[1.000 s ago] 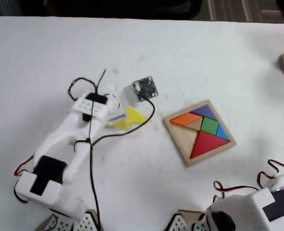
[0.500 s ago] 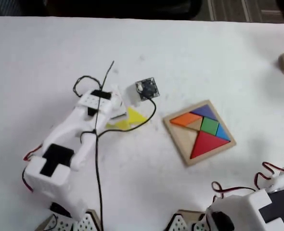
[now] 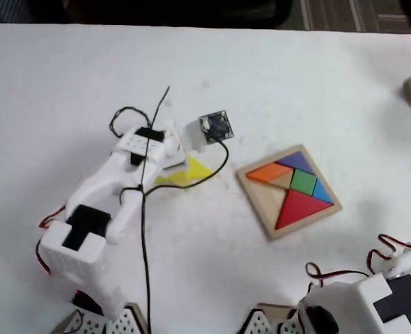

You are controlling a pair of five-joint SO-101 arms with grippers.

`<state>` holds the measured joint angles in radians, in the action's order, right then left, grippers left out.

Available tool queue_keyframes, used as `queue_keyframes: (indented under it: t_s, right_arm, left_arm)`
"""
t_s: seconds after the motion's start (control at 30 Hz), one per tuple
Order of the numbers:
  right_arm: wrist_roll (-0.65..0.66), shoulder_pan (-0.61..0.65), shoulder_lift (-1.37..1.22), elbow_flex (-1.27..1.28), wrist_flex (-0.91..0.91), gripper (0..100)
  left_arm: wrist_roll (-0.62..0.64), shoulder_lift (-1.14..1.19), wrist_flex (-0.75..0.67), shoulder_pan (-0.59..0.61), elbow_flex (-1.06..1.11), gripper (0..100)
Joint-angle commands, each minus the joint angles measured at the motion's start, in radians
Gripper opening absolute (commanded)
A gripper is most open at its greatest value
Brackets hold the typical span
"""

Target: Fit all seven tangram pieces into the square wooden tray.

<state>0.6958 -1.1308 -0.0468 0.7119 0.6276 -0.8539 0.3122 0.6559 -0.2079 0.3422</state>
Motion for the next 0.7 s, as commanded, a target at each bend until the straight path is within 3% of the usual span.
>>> queue_keyframes:
  t_s: [0.0, 0.17, 0.37, 0.67]
  right_arm:
    - [0.011, 0.022, 0.025, 0.009, -0.004, 16.2]
    - [0.012, 0.024, 0.022, 0.011, -0.004, 16.2]
    - [0.012, 0.036, 0.022, 0.021, -0.004, 16.2]
    - [0.012, 0.033, 0.024, 0.021, -0.004, 16.2]
  left_arm:
    - [-0.011, 0.035, -0.032, -0.042, -0.060, 38]
    - [-0.011, 0.031, -0.029, -0.042, -0.057, 38]
    - [-0.052, 0.035, -0.025, -0.042, -0.055, 29]
    - [-0.066, 0.039, 0.060, -0.035, -0.087, 28]
